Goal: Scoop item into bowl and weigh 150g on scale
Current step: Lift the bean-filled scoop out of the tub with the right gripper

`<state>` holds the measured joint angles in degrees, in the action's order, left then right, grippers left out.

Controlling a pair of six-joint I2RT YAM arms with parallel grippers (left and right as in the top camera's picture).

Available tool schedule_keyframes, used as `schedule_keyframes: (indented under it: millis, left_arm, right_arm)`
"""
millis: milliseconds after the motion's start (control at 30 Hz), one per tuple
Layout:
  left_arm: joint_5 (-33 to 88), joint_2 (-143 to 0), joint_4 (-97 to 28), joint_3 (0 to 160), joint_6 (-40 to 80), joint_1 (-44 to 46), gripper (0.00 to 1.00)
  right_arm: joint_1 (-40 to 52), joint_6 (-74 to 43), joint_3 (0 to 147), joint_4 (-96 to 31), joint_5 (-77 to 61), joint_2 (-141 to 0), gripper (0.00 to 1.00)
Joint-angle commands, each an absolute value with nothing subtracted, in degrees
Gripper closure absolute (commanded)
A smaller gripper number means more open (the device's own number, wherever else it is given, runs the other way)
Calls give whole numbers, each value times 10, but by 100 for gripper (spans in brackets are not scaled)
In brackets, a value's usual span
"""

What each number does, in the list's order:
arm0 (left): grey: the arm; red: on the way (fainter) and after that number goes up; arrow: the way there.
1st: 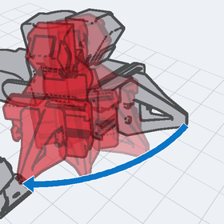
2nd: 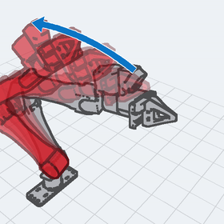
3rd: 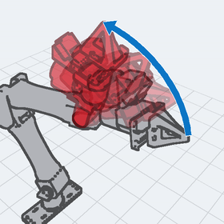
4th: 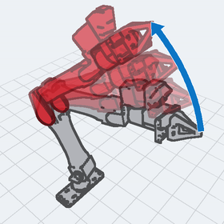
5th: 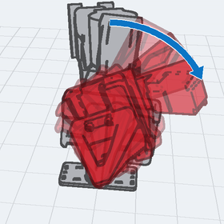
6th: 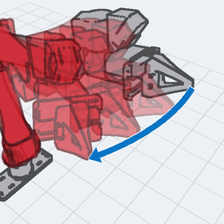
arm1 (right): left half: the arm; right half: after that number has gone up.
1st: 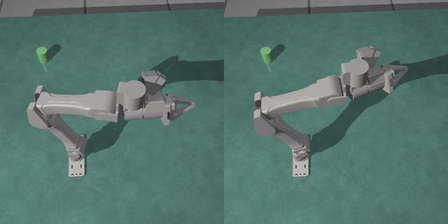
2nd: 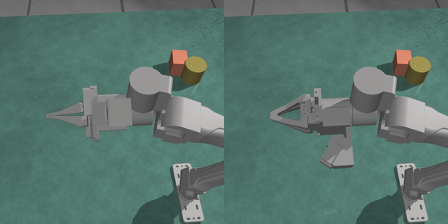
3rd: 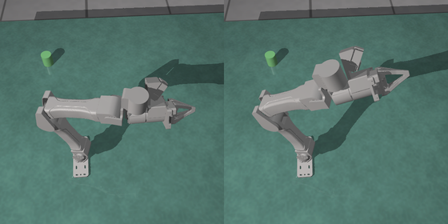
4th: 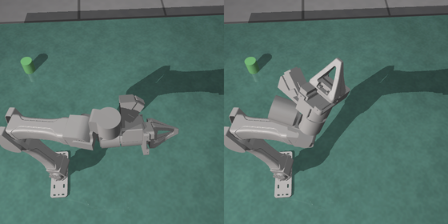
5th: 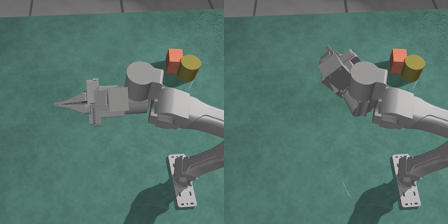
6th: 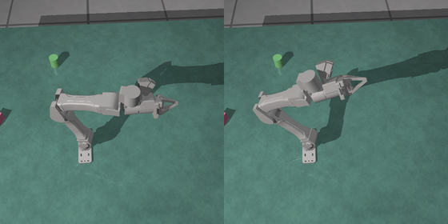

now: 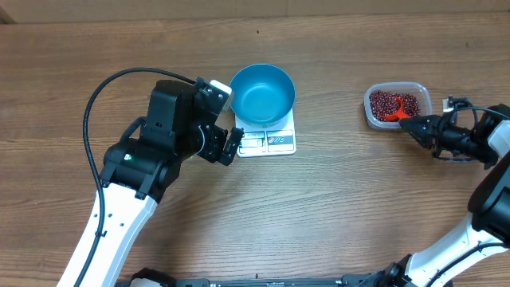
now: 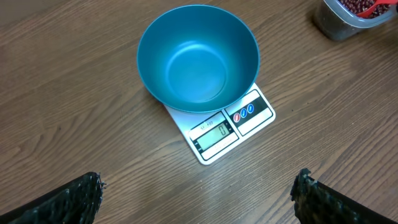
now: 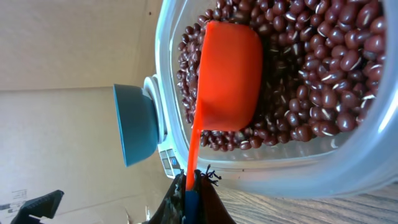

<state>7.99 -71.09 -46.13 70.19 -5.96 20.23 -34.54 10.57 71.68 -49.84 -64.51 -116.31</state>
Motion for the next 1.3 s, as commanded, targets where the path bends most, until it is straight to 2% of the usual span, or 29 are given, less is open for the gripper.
schedule_keyframes:
  millis: [0,833,1067,1267]
  left_arm:
    - [88,-701,-461,703,-56,204,0]
    - [88,-701,-461,703,-56,204,0]
    - [88,-701,-461,703,-56,204,0]
    - [88,-701,-461,703,-56,204,0]
  right_arm:
    - [-354,109,724,-498,-681,-1165,96]
    - [-375,110,724,-502,-752,-1165,96]
    - [-375,182,724,-550,-781,-1165,97]
    - [-375,196,724,-562,-800,-1165,97]
